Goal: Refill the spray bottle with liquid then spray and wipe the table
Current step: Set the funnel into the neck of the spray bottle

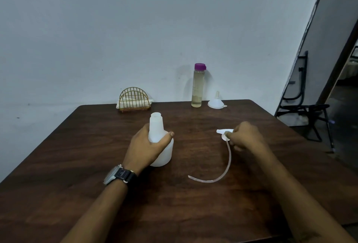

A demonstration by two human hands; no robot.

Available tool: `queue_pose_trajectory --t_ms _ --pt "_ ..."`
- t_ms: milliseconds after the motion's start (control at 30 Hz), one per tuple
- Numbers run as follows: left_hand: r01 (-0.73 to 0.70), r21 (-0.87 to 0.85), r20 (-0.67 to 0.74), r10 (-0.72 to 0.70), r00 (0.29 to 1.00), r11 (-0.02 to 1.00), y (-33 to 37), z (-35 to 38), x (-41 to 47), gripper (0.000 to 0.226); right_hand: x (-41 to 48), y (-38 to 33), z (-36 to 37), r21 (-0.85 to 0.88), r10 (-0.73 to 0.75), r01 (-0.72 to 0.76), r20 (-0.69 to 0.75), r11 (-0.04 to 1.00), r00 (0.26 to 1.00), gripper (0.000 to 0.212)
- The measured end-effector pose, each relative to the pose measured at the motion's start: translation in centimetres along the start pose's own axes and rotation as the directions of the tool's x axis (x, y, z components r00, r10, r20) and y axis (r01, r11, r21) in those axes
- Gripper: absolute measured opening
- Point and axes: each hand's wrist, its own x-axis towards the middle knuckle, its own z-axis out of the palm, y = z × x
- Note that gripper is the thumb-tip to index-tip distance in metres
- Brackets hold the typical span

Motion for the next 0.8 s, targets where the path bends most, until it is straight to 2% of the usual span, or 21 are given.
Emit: queue_pose_trajectory --t_ms 67,133,267,367,467,533,567,633,800 --pt "0.006 -0.021 -0.021 -0.007 1.0 1.0 -0.4 0.4 0.2 0.05 -0.3 -0.7 -0.9 -0.066 -0.089 0.084 -0.087 0.994 0.992 0.031" --pt "0.008 -0.033 -0.041 -0.009 0.999 0.999 -0.6 0.8 0.7 0.051 -0.7 -2.0 -1.6 -0.046 -0.169 0.163 -0.157 0.986 0.973 0.033" --pt "0.004 -0.038 -0.046 -0.006 0.999 0.999 -0.4 1.6 1.9 0.048 0.1 -5.0 -1.2 -0.053 -0.306 0.302 -0.165 0.952 0.938 0.027" --pt "0.001 -0.037 -0.045 -0.003 0.999 0.999 -0.4 2.3 2.7 0.042 3.3 -6.4 0.9 -0.092 -0.374 0.362 -0.183 0.927 0.909 0.036" --pt "0.01 -0.04 -0.069 -0.012 0.998 0.999 -0.7 2.7 4.0 0.044 7.6 -6.7 3.3 -0.153 -0.412 0.387 -0.194 0.909 0.89 0.036" --pt "0.011 -0.043 -0.076 -0.015 0.997 0.999 -1.0 2.9 4.9 0.043 10.2 -6.5 4.3 -0.25 -0.408 0.353 -0.221 0.902 0.886 0.016" --pt "0.009 -0.046 -0.078 -0.013 0.997 0.999 -1.2 3.1 5.4 0.042 11.6 -6.3 4.7 -0.295 -0.402 0.331 -0.22 0.896 0.889 0.014" --pt "0.011 -0.058 -0.089 -0.016 0.996 0.998 -1.6 3.2 6.0 0.041 14.5 -6.1 5.5 -0.357 -0.372 0.29 -0.186 0.888 0.909 0.03" --pt "0.018 -0.082 -0.104 -0.027 0.994 0.996 -1.9 4.0 7.9 0.038 20.1 -7.6 7.1 -0.382 -0.324 0.272 -0.078 0.883 0.943 0.05"
